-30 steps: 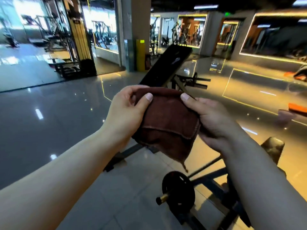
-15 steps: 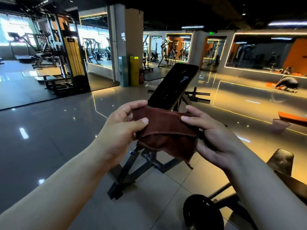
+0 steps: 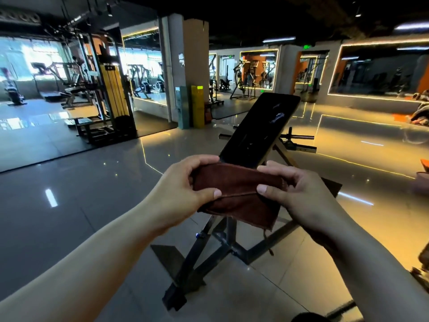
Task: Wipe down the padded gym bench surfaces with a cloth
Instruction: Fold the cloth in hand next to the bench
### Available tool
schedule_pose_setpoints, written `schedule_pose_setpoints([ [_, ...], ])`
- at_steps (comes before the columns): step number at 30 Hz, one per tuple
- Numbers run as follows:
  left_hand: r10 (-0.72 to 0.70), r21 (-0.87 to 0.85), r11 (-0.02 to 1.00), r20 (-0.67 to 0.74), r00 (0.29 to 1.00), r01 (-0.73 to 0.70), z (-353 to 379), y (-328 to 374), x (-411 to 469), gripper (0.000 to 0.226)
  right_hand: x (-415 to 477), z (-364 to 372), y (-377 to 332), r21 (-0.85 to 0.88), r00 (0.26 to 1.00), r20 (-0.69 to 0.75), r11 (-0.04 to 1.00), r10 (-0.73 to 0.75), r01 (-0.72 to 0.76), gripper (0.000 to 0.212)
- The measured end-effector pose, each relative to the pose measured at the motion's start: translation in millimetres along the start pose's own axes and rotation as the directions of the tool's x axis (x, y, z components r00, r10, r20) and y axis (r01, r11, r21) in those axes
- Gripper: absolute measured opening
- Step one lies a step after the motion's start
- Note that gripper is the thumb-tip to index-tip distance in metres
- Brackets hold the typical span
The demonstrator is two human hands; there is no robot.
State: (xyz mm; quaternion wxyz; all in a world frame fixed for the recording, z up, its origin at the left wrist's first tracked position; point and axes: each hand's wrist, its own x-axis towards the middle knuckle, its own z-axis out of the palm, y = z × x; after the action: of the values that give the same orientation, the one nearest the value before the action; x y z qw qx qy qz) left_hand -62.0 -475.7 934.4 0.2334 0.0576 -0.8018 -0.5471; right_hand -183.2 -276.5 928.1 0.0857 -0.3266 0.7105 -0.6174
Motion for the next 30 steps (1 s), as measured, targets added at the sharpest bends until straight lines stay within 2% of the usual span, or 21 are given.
schedule_pose_setpoints([
  [2, 0.068, 0.286, 0.957, -0.047, 0.997, -0.052, 4, -5, 38, 0.036, 28, -8, 9, -0.272, 0.989, -0.006, 0.952, -0.15, 0.143, 0.027],
  [3, 0.099, 0.366, 0.928, -0.057, 0.993, -0.071, 6, -9, 57, 0.027, 42, -13, 14, -0.315, 0.983, -0.01, 0.933, -0.185, 0.172, 0.022],
  [5, 0.113, 0.402, 0.912, -0.064, 0.991, -0.078, 14, -17, 93, 0.013, 71, -24, 27, -0.306, 0.981, -0.054, 0.938, -0.188, 0.163, 0.008],
  [7, 0.068, 0.306, 0.951, -0.062, 0.996, -0.046, 23, -25, 125, 0.007, 101, -35, 42, -0.375, 0.981, -0.095, 0.919, -0.168, 0.121, 0.006],
  [9, 0.023, 0.157, 0.988, -0.035, 0.999, -0.017, 34, -32, 155, 0.008, 126, -45, 51, -0.331, 0.992, -0.08, 0.941, -0.102, 0.07, 0.009],
  [12, 0.014, 0.02, 1.0, 0.014, 1.0, -0.014, 51, -38, 194, 0.018, 152, -50, 53, -0.176, 0.995, 0.102, 0.983, -0.024, 0.042, 0.016],
  [14, 0.015, -0.044, 0.999, 0.07, 0.997, -0.012, 62, -44, 220, 0.027, 170, -50, 61, -0.183, 0.983, 0.182, 0.983, 0.011, 0.023, 0.028],
  [17, -0.017, -0.171, 0.985, 0.051, 0.999, 0.025, 74, -63, 262, 0.041, 207, -48, 82, -0.266, 0.994, 0.103, 0.964, 0.017, 0.011, 0.019],
  [19, -0.071, -0.367, 0.925, 0.087, 0.994, 0.098, 81, -81, 289, 0.053, 232, -46, 95, -0.135, 0.997, 0.032, 0.989, 0.064, -0.06, 0.018],
  [21, -0.135, -0.506, 0.823, 0.264, 0.955, 0.256, 87, -99, 314, 0.058, 256, -41, 104, 0.096, 0.99, -0.008, 0.985, 0.142, -0.14, 0.02],
  [22, -0.173, -0.507, 0.796, 0.332, 0.927, 0.33, 90, -107, 327, 0.053, 269, -39, 109, 0.168, 0.985, -0.027, 0.972, 0.17, -0.163, 0.022],
  [24, -0.196, -0.44, 0.834, 0.326, 0.925, 0.332, 94, -122, 359, 0.039, 297, -36, 119, 0.12, 0.98, -0.092, 0.979, 0.176, -0.165, 0.026],
  [26, -0.132, -0.385, 0.898, 0.226, 0.965, 0.213, 99, -134, 394, 0.028, 327, -37, 127, 0.031, 0.97, -0.195, 0.989, 0.148, -0.145, 0.031],
  [28, -0.06, -0.346, 0.932, 0.147, 0.987, 0.108, 103, -143, 425, 0.019, 354, -39, 135, 0.012, 0.953, -0.279, 0.993, 0.115, -0.116, 0.033],
  [30, 0.039, -0.273, 0.962, 0.098, 0.994, -0.01, 110, -150, 451, 0.013, 376, -40, 139, 0.009, 0.951, -0.282, 0.992, 0.125, -0.128, 0.041],
])
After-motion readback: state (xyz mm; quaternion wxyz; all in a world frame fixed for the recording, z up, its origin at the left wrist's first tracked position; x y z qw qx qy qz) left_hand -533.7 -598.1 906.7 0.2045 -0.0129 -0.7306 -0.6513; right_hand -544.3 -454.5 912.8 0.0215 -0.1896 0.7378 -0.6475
